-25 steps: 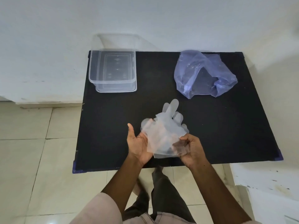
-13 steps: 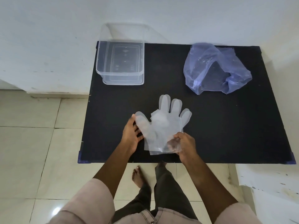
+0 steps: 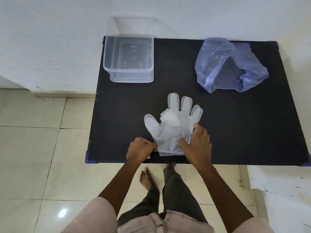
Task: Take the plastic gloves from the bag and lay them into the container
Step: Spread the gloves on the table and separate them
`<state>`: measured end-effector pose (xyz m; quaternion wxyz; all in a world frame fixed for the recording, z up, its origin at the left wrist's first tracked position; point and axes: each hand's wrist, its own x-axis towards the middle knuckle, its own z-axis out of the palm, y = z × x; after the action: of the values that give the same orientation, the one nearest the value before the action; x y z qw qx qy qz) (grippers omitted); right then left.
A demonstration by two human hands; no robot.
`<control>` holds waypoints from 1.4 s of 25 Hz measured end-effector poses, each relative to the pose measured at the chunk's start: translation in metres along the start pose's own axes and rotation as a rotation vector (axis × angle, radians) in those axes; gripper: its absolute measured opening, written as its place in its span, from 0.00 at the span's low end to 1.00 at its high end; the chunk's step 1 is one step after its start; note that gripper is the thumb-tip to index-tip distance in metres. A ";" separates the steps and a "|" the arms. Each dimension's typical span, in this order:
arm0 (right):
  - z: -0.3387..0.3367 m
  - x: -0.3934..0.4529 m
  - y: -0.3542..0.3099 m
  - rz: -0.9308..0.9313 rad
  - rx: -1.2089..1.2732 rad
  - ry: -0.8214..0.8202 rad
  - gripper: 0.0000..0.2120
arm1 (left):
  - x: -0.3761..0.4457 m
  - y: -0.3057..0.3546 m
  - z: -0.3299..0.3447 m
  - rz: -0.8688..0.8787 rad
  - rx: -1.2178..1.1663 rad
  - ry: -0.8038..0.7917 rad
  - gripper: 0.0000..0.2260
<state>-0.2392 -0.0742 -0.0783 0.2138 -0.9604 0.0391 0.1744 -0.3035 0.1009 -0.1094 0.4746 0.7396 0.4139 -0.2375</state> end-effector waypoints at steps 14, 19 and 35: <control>0.040 -0.028 0.000 -0.358 -0.100 -0.267 0.26 | 0.006 0.005 0.001 -0.146 -0.208 -0.043 0.08; 0.046 -0.027 -0.006 -0.408 -0.219 -0.234 0.29 | 0.004 0.012 -0.001 -0.163 -0.325 -0.076 0.08; 0.046 -0.025 -0.004 -0.437 -0.186 -0.295 0.30 | 0.000 -0.002 0.000 -0.146 -0.234 -0.107 0.14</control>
<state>-0.2770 -0.0512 -0.1066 0.1607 -0.9257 -0.2169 0.2651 -0.3057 0.1015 -0.1101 0.5606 0.6333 0.4655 -0.2607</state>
